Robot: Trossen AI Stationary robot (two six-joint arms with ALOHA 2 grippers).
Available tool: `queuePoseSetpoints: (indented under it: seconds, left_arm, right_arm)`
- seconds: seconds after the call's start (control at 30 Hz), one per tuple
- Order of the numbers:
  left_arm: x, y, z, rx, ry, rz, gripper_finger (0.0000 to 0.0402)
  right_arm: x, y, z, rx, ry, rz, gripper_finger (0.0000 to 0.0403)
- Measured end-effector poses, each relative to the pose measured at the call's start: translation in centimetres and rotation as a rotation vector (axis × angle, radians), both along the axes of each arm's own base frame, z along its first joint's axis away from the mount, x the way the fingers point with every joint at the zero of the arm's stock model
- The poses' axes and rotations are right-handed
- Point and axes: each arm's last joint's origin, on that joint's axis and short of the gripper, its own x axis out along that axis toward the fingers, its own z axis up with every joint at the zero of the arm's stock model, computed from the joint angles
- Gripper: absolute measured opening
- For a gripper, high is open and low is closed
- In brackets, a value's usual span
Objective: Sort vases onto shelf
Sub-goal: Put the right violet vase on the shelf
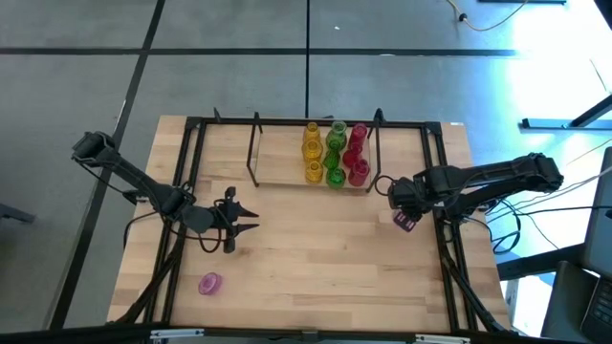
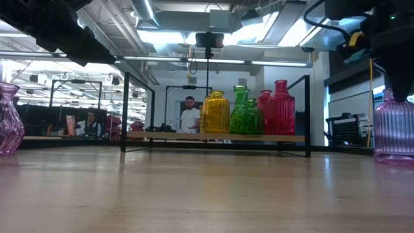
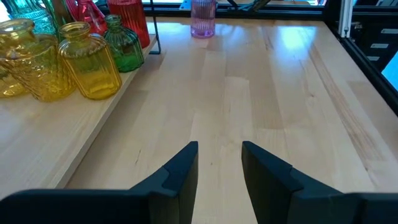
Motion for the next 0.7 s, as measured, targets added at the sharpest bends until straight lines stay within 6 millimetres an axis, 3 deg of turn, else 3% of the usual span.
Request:
queuePoseSetpoints:
  seconds: [0.2,0.5,0.7]
  left_arm:
    - [0.00,0.00,0.00,0.003,0.000,-0.001,0.0117]
    - [0.00,-0.01,0.00,0.003,0.000,-0.002,0.0117]
    - [0.00,0.00,0.00,0.003,0.000,-0.001,0.0117]
  right_arm:
    - [0.20,0.00,-0.05,-0.004,-0.020,0.008,0.0124]
    - [0.27,-0.06,-0.17,-0.030,-0.024,-0.020,0.0210]
    - [0.38,-0.14,-0.16,-0.061,-0.038,-0.019,0.0201]
